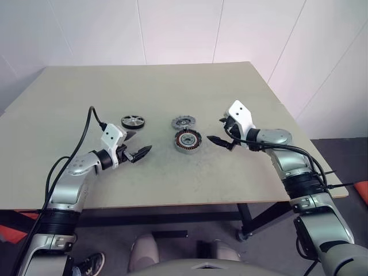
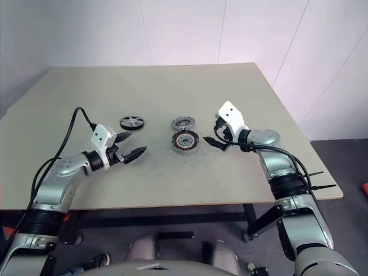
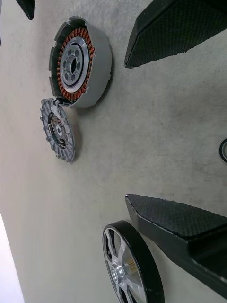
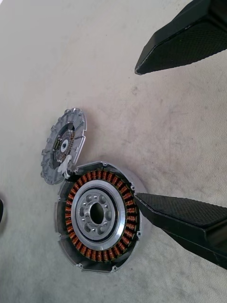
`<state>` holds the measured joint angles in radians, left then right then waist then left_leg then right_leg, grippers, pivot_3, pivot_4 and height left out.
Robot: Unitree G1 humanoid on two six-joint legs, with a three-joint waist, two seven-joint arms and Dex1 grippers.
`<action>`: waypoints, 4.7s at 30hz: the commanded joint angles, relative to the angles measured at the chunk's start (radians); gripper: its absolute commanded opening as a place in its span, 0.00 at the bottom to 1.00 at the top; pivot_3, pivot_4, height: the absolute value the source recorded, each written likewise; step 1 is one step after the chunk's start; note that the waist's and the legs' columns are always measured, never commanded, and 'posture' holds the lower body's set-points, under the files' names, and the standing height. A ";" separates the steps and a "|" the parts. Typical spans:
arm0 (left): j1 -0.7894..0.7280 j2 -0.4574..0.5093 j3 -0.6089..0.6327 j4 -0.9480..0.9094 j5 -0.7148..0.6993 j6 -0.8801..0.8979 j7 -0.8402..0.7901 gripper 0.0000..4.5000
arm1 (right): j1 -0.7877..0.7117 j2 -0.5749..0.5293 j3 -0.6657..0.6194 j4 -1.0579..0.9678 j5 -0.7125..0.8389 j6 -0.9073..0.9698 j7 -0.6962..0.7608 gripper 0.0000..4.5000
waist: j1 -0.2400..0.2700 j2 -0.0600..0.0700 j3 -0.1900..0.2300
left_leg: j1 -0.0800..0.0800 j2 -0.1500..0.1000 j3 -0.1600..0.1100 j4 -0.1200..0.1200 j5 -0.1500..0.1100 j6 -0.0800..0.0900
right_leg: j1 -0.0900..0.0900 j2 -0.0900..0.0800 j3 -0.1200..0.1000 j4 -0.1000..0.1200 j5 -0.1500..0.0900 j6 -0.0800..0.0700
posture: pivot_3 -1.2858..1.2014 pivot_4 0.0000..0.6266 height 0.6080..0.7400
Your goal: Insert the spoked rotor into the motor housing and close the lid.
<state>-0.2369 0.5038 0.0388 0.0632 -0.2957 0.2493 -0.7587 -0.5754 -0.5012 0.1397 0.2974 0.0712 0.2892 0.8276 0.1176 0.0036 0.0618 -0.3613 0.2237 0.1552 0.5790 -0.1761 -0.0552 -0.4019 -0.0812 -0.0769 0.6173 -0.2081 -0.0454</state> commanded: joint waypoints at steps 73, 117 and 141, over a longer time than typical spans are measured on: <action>-0.324 -0.264 -0.125 0.227 -0.019 0.068 -0.014 0.18 | -0.024 -0.021 -0.071 0.027 -0.007 -0.021 -0.112 1.00 | 0.006 0.001 -0.001 | 0.010 -0.002 -0.001 0.000 0.000 0.000 | 0.011 0.000 0.001 -0.002 -0.001 0.001 | 0.52 0.00 1.00; -0.380 -0.218 0.122 0.184 -0.078 0.053 0.061 0.68 | 0.086 0.097 -0.003 -0.204 0.017 0.083 -0.114 1.00 | 0.001 0.002 0.000 | 0.002 -0.001 -0.001 -0.003 -0.001 0.002 | 0.004 0.000 0.000 -0.006 0.000 0.000 | 0.52 0.00 1.00; -0.145 -0.159 0.116 -0.024 -0.081 0.133 0.166 0.69 | 0.002 0.103 0.113 -0.136 -0.042 0.135 -0.033 0.47 | 0.003 0.002 0.000 | 0.001 0.000 -0.001 -0.003 -0.001 0.001 | 0.004 0.002 0.000 -0.007 0.000 0.000 | 0.52 0.00 1.00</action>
<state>-0.3765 0.3392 0.1481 0.0842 -0.3659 0.3846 -0.5963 -0.5366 -0.3862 0.2487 0.1904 0.0338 0.4241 0.7711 0.1209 0.0056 0.0620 -0.3606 0.2237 0.1537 0.5764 -0.1767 -0.0545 -0.3977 -0.0796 -0.0766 0.6108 -0.2080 -0.0452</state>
